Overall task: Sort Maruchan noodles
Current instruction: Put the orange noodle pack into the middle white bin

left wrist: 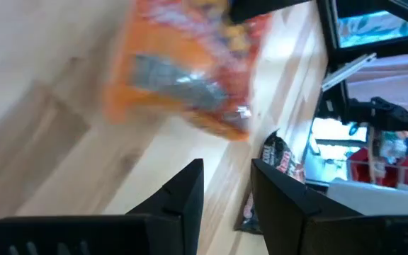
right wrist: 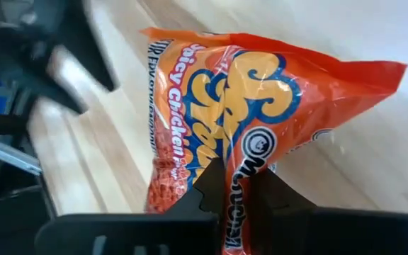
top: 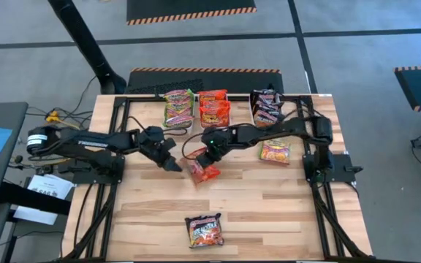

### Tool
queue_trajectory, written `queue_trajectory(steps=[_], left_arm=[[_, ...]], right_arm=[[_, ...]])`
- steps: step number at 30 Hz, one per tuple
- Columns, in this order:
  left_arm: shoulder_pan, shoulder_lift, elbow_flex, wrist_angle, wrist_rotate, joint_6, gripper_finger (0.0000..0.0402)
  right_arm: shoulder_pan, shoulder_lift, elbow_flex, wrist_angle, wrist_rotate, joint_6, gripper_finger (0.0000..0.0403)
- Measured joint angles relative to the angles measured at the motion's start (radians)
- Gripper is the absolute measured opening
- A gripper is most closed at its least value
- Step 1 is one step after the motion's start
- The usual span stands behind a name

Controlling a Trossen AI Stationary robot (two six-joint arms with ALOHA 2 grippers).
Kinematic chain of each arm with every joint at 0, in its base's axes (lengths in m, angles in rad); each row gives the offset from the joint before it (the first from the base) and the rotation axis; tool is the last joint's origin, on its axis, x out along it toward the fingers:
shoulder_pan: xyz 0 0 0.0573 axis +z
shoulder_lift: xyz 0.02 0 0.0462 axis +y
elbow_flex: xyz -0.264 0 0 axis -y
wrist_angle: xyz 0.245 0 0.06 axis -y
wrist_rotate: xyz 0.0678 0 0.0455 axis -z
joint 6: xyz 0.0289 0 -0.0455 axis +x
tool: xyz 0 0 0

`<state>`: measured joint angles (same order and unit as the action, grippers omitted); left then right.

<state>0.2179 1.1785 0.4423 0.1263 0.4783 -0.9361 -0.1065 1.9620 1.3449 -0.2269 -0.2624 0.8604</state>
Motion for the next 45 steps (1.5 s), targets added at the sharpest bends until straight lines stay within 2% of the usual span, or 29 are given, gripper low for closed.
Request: queue_trajectory(steps=[11, 19, 28, 35, 38, 42, 45], left_arm=[[0.088, -0.144, -0.001, -0.022, -0.095, 0.087, 0.0102], [0.139, -0.191, -0.002, -0.007, -0.166, 0.104, 0.0102], [0.185, -0.218, 0.001, 0.033, -0.266, 0.104, 0.0102], [0.221, -0.226, 0.0, 0.068, -0.285, 0.09, 0.0102], [0.233, -0.226, 0.0, 0.064, -0.306, 0.068, 0.0102], [0.251, -0.226, 0.0, 0.065, -0.332, 0.063, 0.0103], [0.265, -0.226, 0.0, 0.065, -0.333, 0.064, 0.0103]], right_arm=[[-0.058, -0.244, 0.002, -0.171, 0.221, -0.273, 0.0037], [-0.155, -0.33, 0.022, -0.243, 0.391, -0.553, 0.0037], [-0.236, -0.294, 0.182, -0.278, 0.555, -1.089, 0.0037], [-0.222, -0.288, 0.23, -0.293, 0.615, -1.542, 0.0039], [-0.213, -0.286, 0.23, -0.306, 0.613, -1.599, 0.0039], [-0.198, -0.234, 0.229, -0.363, 0.621, -1.588, 0.0039], [-0.183, -0.185, 0.227, -0.41, 0.699, -1.595, 0.0039]])
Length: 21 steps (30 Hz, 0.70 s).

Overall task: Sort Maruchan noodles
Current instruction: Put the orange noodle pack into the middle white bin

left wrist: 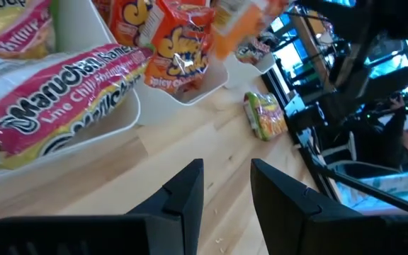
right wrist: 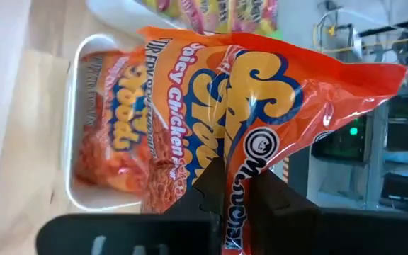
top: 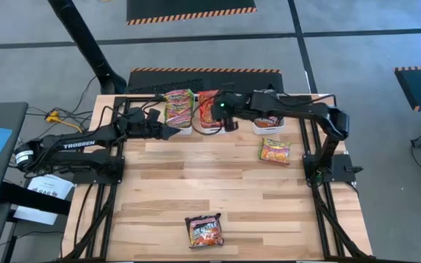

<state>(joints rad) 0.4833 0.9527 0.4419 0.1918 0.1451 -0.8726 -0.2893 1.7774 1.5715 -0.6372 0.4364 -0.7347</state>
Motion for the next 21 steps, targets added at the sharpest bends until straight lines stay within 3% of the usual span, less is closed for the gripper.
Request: queue_trajectory(steps=[4, 14, 21], left_arm=[[0.013, 0.0, 0.0, 0.0, 0.003, -0.004, 0.0103], [0.016, 0.0, 0.0, -0.002, 0.003, -0.004, 0.0103], [0.016, 0.0, 0.0, -0.002, 0.002, -0.004, 0.0103]], right_arm=[[0.027, 0.043, 0.003, -0.073, 0.053, 0.016, 0.0039], [0.068, 0.077, 0.07, -0.067, 0.06, 0.117, 0.0039], [0.041, 0.091, 0.089, -0.069, -0.012, 0.182, 0.004]])
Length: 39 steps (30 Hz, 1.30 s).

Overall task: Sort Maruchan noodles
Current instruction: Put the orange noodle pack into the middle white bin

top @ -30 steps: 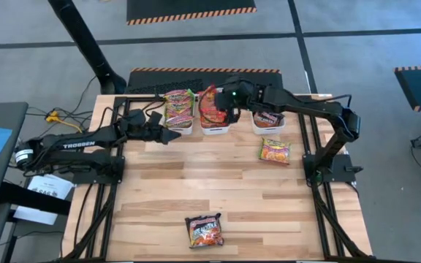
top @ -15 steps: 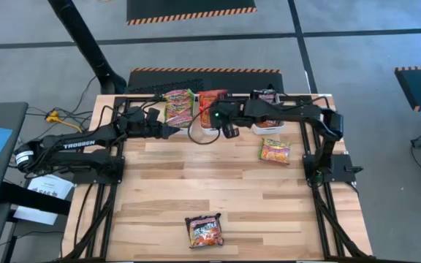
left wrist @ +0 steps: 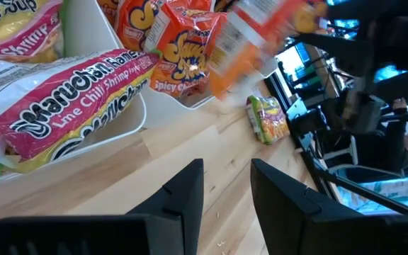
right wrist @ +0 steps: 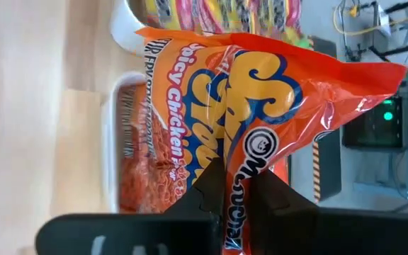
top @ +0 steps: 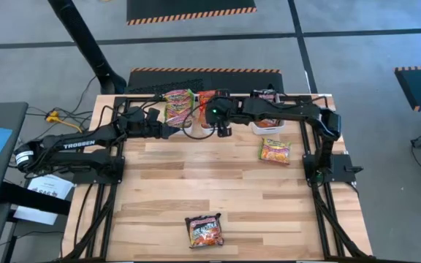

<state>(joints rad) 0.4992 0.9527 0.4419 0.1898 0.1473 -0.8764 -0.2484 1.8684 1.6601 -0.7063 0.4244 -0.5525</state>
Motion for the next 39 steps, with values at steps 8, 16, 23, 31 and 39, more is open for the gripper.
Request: queue_trajectory(steps=[8, 16, 23, 31, 39], left_arm=[[0.0, 0.0, 0.0, 0.0, 0.0, 0.0, 0.0103], [0.0, 0.0, 0.0, -0.001, 0.005, 0.0, 0.0103], [0.0, 0.0, 0.0, -0.004, 0.005, 0.001, 0.0103], [0.0, 0.0, 0.0, -0.021, 0.006, 0.0, 0.0103], [0.0, 0.0, 0.0, -0.02, 0.007, -0.001, 0.0103]], right_arm=[[-0.015, 0.06, -0.001, -0.048, 0.018, -0.034, 0.004], [0.018, 0.102, 0.024, -0.042, 0.008, -0.108, 0.0042], [0.019, 0.12, 0.024, -0.044, 0.09, -0.096, 0.006], [0.019, 0.116, 0.024, -0.059, 0.098, -0.062, 0.0105], [0.019, 0.113, 0.107, -0.146, 0.101, 0.041, 0.0149]])
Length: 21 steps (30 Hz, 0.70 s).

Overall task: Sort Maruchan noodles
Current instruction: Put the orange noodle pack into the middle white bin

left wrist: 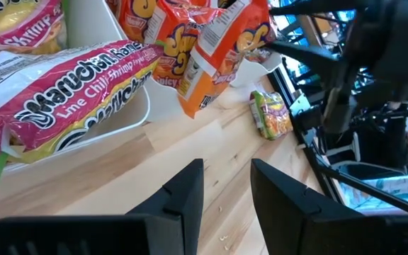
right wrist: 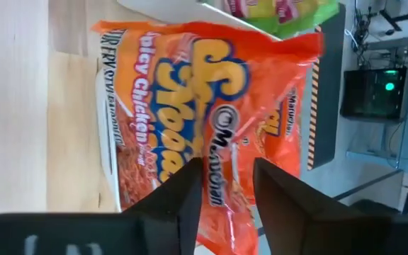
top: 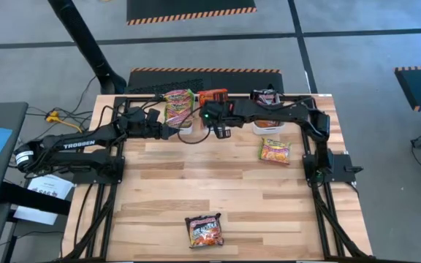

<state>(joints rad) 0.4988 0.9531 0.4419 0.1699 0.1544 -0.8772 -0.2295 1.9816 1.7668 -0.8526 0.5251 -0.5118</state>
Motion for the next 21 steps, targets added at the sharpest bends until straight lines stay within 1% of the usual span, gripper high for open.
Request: queue_trajectory(steps=[4, 6, 8, 10, 13, 16, 18, 21], left_arm=[[0.0, 0.0, 0.0, 0.0, 0.008, -0.001, 0.0103], [0.0, 0.0, 0.0, 0.0, 0.021, -0.002, 0.0103], [0.0, 0.0, 0.0, 0.0, 0.025, -0.002, 0.0103], [0.0, 0.0, 0.0, 0.0, 0.024, -0.001, 0.0103], [0.0, 0.0, 0.0, 0.0, 0.024, 0.0, 0.0103], [0.0, 0.0, 0.0, 0.0, 0.024, 0.0, 0.0103], [0.0, 0.0, 0.0, 0.0, 0.024, 0.001, 0.0103], [0.0, 0.0, 0.0, 0.0, 0.024, 0.047, 0.0103]], right_arm=[[0.0, 0.0, 0.059, -0.039, 0.0, 0.036, 0.0157], [0.0, 0.0, 0.094, -0.076, -0.008, 0.09, 0.0157], [0.001, 0.0, 0.133, -0.119, -0.07, 0.178, 0.0155], [0.0, -0.001, 0.162, -0.134, -0.169, 0.285, 0.0153], [0.0, -0.002, 0.174, -0.123, -0.333, 0.432, 0.0151], [-0.002, 0.009, 0.175, -0.102, -0.462, 0.537, 0.015], [-0.002, 0.036, 0.176, -0.083, -0.499, 0.573, 0.0151], [-0.003, 0.081, 0.173, -0.073, -0.501, 0.595, 0.0149]])
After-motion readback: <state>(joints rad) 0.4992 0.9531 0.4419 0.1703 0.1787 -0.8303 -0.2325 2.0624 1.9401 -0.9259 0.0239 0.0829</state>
